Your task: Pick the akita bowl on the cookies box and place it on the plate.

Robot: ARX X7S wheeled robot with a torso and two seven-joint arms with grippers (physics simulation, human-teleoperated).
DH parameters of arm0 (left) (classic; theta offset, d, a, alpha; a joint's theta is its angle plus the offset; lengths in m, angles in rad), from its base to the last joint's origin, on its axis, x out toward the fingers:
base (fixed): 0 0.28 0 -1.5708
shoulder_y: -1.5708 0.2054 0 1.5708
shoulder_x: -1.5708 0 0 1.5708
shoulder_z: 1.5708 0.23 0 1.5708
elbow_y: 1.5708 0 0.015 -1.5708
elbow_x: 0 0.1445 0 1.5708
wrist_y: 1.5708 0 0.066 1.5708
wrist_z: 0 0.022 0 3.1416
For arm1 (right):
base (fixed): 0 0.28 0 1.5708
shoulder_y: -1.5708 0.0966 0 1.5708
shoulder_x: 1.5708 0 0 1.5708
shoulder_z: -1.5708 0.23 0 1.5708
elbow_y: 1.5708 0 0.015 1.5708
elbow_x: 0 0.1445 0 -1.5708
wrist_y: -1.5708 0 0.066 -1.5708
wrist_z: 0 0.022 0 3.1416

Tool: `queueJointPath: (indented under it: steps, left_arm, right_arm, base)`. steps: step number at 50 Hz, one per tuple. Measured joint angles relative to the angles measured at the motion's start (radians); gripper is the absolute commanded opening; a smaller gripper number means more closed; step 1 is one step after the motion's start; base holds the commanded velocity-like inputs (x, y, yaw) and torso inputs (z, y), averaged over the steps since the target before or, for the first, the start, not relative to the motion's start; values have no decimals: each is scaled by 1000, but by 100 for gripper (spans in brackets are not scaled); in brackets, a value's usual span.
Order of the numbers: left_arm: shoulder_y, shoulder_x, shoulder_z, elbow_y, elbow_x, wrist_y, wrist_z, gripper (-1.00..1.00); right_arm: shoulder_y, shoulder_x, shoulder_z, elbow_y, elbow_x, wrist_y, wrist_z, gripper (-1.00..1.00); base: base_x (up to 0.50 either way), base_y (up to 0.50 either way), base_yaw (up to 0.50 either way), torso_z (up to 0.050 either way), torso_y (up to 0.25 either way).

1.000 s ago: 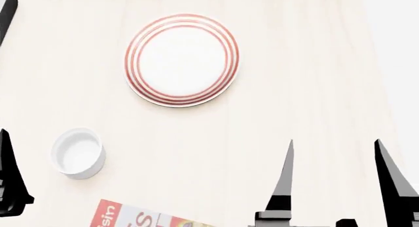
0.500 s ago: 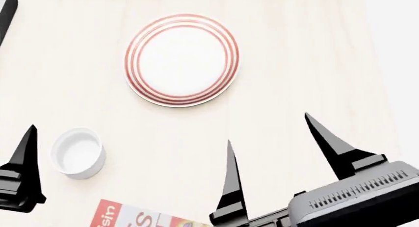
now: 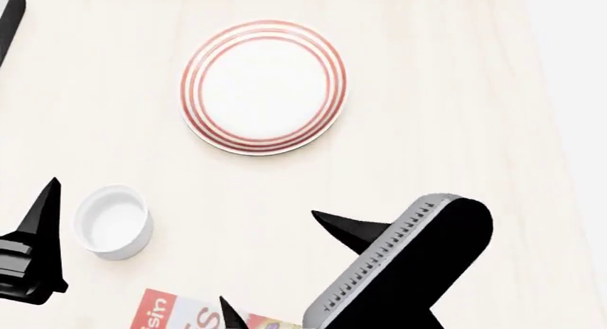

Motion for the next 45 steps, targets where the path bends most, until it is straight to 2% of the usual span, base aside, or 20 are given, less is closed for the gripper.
queueJointPath:
  steps: [10, 20, 45]
  left_arm:
    - [0, -3, 2, 2, -2, 1, 1, 100]
    - [3, -7, 5, 7, -3, 3, 3, 100]
    - [10, -15, 9, 22, -6, 8, 1, 100]
  right_arm:
    - [181, 34, -103, 23, 290, 102, 143, 100]
    - [354, 43, -272, 55, 525, 156, 297, 100]
    - [659, -60, -681, 75, 856, 141, 610, 100]
  base:
    - [0, 0, 0, 0, 0]
    - [0, 0, 0, 0, 0]
    - [0, 0, 0, 0, 0]
